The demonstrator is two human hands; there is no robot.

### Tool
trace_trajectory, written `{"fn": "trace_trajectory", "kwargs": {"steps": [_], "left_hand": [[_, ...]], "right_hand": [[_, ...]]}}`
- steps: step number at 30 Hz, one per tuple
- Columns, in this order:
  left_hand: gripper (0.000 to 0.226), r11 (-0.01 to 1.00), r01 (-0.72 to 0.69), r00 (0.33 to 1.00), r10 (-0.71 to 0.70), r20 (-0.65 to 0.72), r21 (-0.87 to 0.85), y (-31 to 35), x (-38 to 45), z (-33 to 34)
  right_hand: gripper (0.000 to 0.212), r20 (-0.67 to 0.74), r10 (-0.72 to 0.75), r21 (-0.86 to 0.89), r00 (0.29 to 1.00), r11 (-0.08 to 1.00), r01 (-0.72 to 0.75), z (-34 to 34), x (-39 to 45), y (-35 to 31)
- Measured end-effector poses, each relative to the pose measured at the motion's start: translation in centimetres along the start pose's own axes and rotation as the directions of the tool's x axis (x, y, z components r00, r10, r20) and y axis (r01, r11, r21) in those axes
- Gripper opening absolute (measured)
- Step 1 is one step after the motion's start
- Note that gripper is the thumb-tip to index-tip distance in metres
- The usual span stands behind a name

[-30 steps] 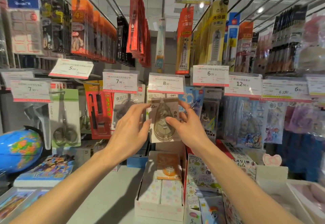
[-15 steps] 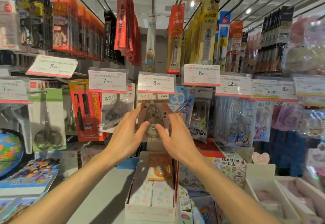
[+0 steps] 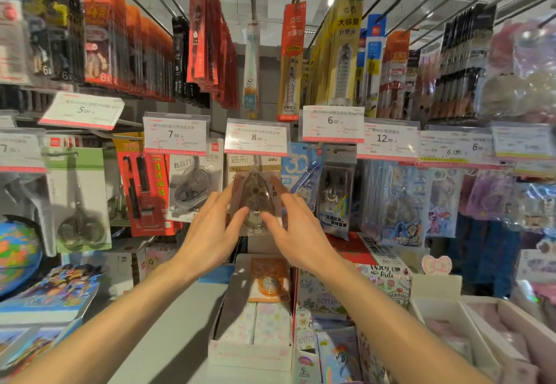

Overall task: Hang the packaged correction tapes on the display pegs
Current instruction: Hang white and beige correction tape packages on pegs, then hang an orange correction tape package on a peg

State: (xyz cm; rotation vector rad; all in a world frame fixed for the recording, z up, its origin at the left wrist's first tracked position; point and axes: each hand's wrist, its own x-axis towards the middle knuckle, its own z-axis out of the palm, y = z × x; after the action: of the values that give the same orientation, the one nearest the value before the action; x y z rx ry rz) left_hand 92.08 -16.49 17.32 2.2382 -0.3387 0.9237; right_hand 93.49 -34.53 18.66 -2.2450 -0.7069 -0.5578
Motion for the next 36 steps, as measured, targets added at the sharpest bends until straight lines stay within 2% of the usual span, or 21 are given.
{"fn": "trace_trajectory", "kwargs": {"steps": [4, 8, 12, 15, 18, 22, 27, 29, 31, 34, 36], "left_hand": [[0.061, 1.000, 0.015, 1.000, -0.015, 0.011, 0.027, -0.4, -1.2, 0.1], [0.062, 0.996, 0.087, 0.995, -0.089, 0.053, 0.033, -0.7, -2.9, 0.1], [0.063, 0.995, 0.099, 0.991, -0.101, 0.087, 0.027, -1.9, -4.7, -0.2], [0.058, 0.995, 0.096, 0.987, -0.099, 0.125, 0.035, -4.0, -6.2, -0.2], [0.041, 0.990, 0.138, 0.959, -0.134, 0.249, 0.001, -7.2, -7.2, 0.8], [0.028, 0.941, 0.336, 0.855, -0.287, 0.432, -0.040, -11.0, -6.2, 2.4], [0.025, 0.883, 0.460, 0.784, -0.352, 0.512, -0.096, -14.0, -4.3, 4.6], [0.022, 0.851, 0.509, 0.759, -0.373, 0.534, -0.129, -14.8, -3.5, 5.7], [0.019, 0.824, 0.544, 0.746, -0.390, 0.540, -0.156, -15.5, -2.7, 7.0], [0.025, 0.817, 0.552, 0.747, -0.395, 0.534, -0.167, -16.3, -1.7, 8.9], [0.023, 0.827, 0.545, 0.744, -0.399, 0.536, -0.141, -16.8, -1.1, 10.0]], "right_hand": [[0.048, 0.031, -0.031, -0.004, 0.999, 1.000, 0.031, 0.0, -0.9, 0.7], [0.062, 0.112, 0.009, 0.001, 0.994, 1.000, -0.009, 0.5, -2.0, 0.8], [0.068, 0.159, 0.036, -0.051, 0.987, 0.998, -0.028, 1.9, -3.1, 0.9], [0.057, 0.196, 0.026, -0.226, 0.980, 0.974, 0.019, 2.6, -3.9, 0.7], [0.037, 0.263, 0.093, -0.372, 0.960, 0.928, 0.012, 4.1, -3.6, 0.2], [0.029, 0.300, 0.317, -0.498, 0.900, 0.857, -0.135, 7.2, -1.6, 0.3], [0.030, 0.237, 0.553, -0.569, 0.798, 0.745, -0.348, 11.6, 0.8, 3.2], [0.038, 0.208, 0.623, -0.572, 0.754, 0.703, -0.423, 12.9, 1.0, 4.2], [0.047, 0.163, 0.664, -0.567, 0.729, 0.668, -0.482, 13.9, 0.7, 4.9], [0.038, 0.079, 0.660, -0.511, 0.747, 0.670, -0.538, 14.7, -0.3, 5.9], [0.038, 0.036, 0.653, -0.463, 0.756, 0.681, -0.567, 15.0, -0.8, 6.1]]}}
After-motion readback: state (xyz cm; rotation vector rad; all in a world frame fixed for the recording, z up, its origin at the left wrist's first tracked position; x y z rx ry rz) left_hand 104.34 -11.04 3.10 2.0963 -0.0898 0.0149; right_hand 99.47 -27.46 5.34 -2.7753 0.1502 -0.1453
